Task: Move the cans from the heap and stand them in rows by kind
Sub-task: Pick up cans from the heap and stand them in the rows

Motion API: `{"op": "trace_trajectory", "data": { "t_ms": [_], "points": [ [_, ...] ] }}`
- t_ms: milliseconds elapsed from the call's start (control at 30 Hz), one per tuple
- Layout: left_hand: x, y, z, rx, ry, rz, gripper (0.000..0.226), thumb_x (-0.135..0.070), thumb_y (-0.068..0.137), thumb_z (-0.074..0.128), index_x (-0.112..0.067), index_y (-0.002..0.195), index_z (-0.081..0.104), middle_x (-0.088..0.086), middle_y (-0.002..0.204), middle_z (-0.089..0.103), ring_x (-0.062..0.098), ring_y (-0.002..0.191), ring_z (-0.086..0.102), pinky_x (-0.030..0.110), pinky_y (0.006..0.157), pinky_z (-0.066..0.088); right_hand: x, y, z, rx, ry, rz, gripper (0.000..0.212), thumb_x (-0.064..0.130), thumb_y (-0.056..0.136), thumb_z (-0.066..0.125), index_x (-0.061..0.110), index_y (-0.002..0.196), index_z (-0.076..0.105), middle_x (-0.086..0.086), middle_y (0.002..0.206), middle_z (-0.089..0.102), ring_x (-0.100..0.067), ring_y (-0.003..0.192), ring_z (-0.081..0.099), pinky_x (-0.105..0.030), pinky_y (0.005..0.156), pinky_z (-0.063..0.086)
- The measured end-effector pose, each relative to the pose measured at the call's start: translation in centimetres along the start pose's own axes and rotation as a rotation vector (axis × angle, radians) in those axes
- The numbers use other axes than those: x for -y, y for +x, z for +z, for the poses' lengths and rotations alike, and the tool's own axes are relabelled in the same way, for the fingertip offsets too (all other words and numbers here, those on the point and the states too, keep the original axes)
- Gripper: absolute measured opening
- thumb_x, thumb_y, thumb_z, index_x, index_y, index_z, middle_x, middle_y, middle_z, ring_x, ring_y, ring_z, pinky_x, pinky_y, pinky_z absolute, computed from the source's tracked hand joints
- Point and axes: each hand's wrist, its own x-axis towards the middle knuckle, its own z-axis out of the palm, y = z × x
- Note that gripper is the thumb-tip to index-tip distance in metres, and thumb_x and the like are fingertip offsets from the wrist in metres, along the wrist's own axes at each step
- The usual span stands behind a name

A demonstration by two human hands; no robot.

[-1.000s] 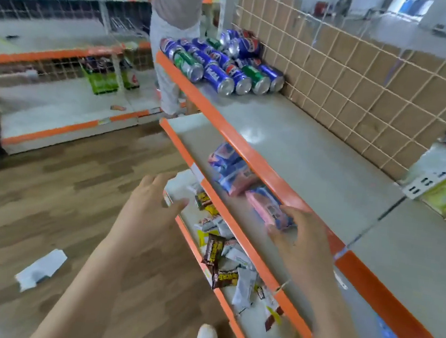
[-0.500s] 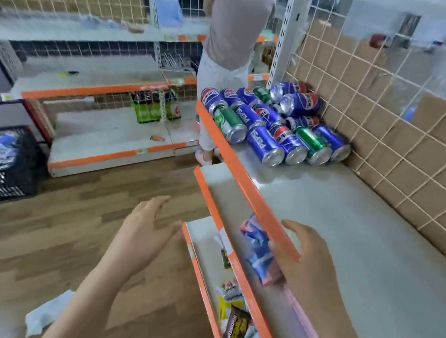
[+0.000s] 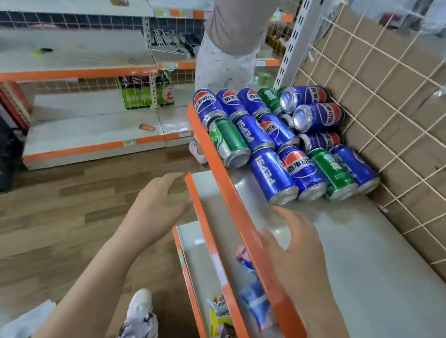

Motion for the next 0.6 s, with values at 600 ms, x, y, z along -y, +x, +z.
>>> {"op": "trace_trajectory", "data": {
  "t_ms": [600],
  "points": [
    [0.2, 23.7, -3.2, 0.273, 0.168, 0.503, 0.062, -0.012, 0.081, 0.06, -0.018, 0.14, 0.039, 0.008, 0.144, 0.03, 0.028, 0.126, 0.04, 0.037, 0.105, 0.035, 4.5, 11.4, 5.9, -0.362, -0.33, 0.264, 0.041, 0.031, 0.077, 0.066, 0.012, 0.113, 0.063, -0.008, 0.11, 0.063, -0.032, 0.102, 0.056, -0.036, 0.089, 0.038]
  ]
}}
